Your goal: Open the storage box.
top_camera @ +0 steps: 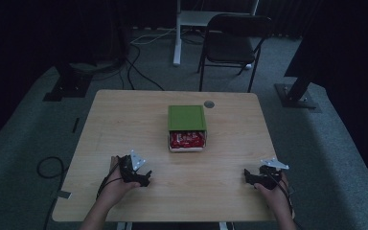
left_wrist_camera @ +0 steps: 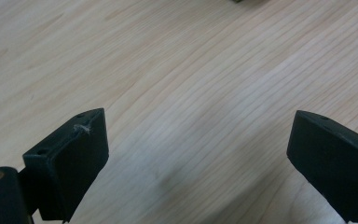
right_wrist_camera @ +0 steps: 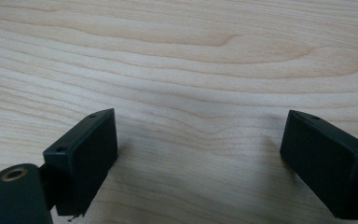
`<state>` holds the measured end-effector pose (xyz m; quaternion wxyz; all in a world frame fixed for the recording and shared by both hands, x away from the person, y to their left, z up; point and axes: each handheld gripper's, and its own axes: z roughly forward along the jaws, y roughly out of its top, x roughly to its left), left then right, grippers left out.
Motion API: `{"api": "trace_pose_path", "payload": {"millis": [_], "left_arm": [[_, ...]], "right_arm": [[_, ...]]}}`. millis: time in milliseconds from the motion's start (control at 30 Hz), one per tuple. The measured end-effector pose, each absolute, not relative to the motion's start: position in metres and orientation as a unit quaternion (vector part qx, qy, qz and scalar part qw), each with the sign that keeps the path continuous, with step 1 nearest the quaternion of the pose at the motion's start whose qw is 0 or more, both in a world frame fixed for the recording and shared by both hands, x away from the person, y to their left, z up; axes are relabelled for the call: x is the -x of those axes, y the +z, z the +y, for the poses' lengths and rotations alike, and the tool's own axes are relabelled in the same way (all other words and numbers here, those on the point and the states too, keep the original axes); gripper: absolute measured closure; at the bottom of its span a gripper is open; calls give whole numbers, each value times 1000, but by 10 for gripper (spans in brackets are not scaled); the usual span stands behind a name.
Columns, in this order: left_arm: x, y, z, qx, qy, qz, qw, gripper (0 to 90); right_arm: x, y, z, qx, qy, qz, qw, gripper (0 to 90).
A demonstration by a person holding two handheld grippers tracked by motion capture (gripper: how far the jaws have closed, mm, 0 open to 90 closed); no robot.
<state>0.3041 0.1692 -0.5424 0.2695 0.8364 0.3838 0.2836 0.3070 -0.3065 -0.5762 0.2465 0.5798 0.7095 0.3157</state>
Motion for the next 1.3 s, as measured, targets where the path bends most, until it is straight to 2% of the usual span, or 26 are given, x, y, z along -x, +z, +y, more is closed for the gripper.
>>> {"api": "trace_pose_path", "payload": {"millis": [767, 1300], "left_arm": [[-314, -531, 109, -873, 304, 287, 251, 61], [-312, -522, 61, -893, 337, 177, 242, 60]], "right_arm": [[-307, -576, -307, -580, 316, 710, 247, 103], [-307, -576, -307, -580, 316, 710, 247, 103]]}}
